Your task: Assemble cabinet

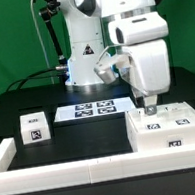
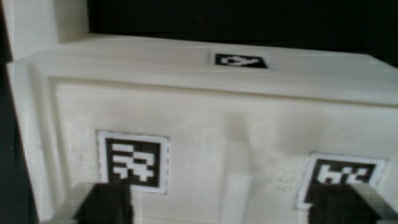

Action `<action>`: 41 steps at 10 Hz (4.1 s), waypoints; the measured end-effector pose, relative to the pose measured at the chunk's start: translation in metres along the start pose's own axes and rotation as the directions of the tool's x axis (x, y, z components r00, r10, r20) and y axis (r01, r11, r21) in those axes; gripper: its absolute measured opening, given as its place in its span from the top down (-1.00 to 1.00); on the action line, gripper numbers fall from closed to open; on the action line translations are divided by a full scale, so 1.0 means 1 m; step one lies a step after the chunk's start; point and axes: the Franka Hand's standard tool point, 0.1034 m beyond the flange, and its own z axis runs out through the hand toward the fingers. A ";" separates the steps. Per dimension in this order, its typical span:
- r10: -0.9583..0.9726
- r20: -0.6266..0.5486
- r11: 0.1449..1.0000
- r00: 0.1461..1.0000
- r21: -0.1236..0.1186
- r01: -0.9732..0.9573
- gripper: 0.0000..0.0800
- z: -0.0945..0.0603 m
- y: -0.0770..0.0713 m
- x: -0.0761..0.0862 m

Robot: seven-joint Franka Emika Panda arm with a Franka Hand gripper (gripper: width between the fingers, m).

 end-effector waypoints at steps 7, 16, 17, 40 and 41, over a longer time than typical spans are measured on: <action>0.305 -0.072 0.946 0.950 -0.093 -0.310 -0.99 -0.004 -0.073 0.027; 0.746 -0.170 0.646 0.643 -0.049 -0.762 -0.99 0.000 -0.091 0.027; 0.799 -0.177 0.579 0.575 -0.034 -0.815 -0.99 0.001 -0.093 0.028; 0.984 -0.169 -0.046 -0.056 0.066 -0.997 -0.99 0.066 -0.081 0.037; 0.983 -0.172 -0.046 -0.057 0.065 -0.997 -0.99 0.067 -0.080 0.035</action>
Offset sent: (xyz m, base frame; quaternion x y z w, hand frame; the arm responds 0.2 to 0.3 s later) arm -0.0428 -0.0052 0.0043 -0.0366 -0.0253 0.1650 0.9853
